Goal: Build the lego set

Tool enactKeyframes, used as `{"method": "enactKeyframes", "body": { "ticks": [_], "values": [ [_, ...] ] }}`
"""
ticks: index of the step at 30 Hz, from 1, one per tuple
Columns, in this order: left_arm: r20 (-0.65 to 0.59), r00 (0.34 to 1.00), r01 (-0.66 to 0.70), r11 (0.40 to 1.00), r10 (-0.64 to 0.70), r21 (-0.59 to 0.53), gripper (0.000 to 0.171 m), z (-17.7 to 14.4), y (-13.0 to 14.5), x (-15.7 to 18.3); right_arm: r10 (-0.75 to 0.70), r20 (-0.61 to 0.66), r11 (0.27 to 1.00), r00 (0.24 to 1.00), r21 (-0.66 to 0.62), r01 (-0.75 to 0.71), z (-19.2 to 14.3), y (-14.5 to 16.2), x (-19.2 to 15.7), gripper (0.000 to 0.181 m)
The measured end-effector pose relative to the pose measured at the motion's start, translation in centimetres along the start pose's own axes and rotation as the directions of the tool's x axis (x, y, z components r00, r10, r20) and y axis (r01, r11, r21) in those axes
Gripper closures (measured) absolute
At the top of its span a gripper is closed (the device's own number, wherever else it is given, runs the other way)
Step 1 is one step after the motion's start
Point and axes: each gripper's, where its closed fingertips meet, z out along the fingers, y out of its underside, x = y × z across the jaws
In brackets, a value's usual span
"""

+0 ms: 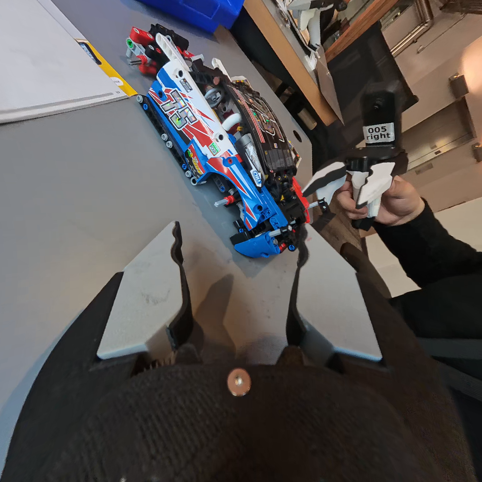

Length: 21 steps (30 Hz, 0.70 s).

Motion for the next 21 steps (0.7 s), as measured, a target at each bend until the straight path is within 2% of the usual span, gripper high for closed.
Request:
{"method": "enactKeyframes", "body": {
  "ticks": [6, 9, 11, 15, 21],
  "values": [
    [-0.075, 0.993, 0.082, 0.991, -0.09, -0.105, 0.088, 1.2, 0.2, 1.6, 0.031, 0.012, 0.998, 0.999, 0.047, -0.032, 0.1, 0.5, 0.3, 0.113],
    [-0.008, 0.999, 0.038, 0.981, -0.041, -0.188, 0.087, 2.1, 0.9, 1.5, 0.063, 0.031, 0.996, 0.998, 0.061, -0.065, 0.3, 0.7, 0.6, 0.11],
    [0.039, 0.999, 0.027, 0.974, -0.019, -0.225, 0.092, 2.4, 1.1, 1.3, 0.085, 0.058, 0.995, 0.995, 0.056, -0.088, 0.6, 0.7, 0.7, 0.11],
    [0.049, 0.998, 0.045, 0.96, -0.032, -0.277, 0.097, 2.6, 1.7, 1.1, 0.135, 0.088, 0.99, 0.987, 0.018, -0.137, 1.5, 0.8, 1.0, 0.118],
    [-0.059, 0.988, 0.115, 0.938, -0.142, -0.328, 0.115, 3.6, 2.6, 2.1, 0.182, 0.109, 0.983, 0.977, 0.0, -0.183, 1.4, 0.5, 1.3, 0.12]
  ]
}}
